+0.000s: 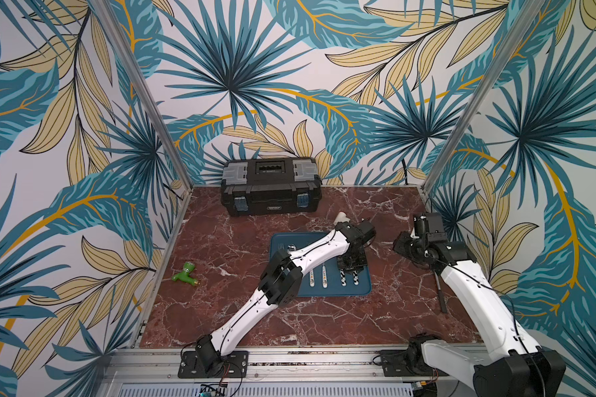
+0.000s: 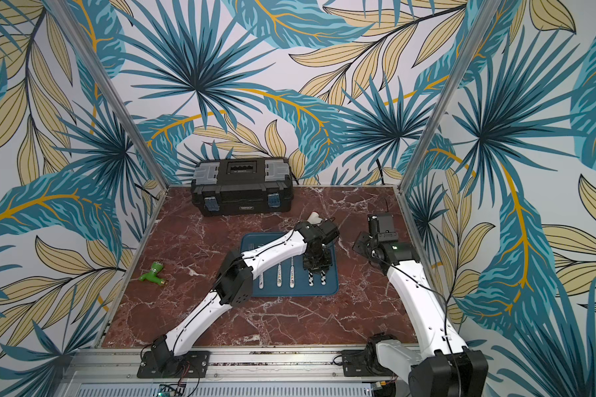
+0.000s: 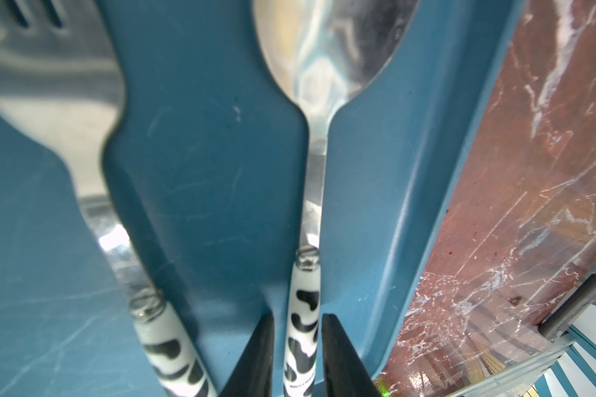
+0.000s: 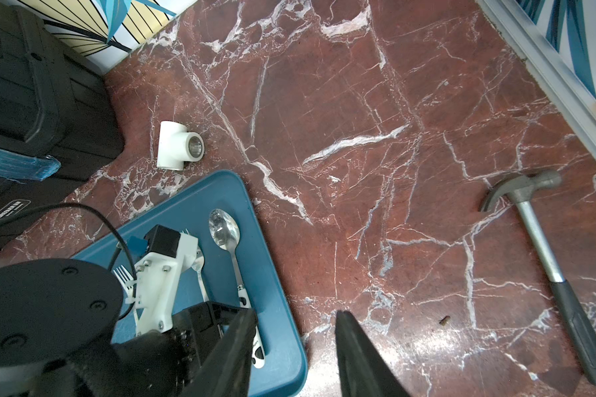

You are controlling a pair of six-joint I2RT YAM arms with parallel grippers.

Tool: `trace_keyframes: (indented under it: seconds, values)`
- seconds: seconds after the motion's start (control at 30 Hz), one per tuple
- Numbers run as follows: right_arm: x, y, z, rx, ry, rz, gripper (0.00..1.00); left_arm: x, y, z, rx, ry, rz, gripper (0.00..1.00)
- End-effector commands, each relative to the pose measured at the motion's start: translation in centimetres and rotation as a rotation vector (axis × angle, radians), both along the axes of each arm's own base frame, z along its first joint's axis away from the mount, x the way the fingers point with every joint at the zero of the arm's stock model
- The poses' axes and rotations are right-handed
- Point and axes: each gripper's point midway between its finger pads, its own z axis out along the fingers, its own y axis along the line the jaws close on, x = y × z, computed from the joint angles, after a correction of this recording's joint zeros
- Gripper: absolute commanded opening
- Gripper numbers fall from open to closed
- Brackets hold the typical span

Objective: Set the spoon and fork side by side
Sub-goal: Place the spoon on the tray.

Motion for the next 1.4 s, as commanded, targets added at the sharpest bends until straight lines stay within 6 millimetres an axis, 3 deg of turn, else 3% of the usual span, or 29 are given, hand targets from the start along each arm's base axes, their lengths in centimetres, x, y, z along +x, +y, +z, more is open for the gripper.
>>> trace_keyframes:
  seconds: [0.0,0.9,1.37]
  values:
    - [-0.12,-0.13,-0.26,-0.003,-0.004,0.004,0.45,0.31,0.58,-0.55,0.028,-0.017,-0.006,0.28]
    - [-0.13,-0.11,0.05,0.001,-0.015,0.004,0.45,-0.6,0.1,-0.28,0.034,-0.013,0.013,0.15]
    - [-0.22,-0.13,0.13,0.001,-0.016,0.005,0.46,-0.01,0.31,-0.49,0.04,-0.029,0.026,0.26]
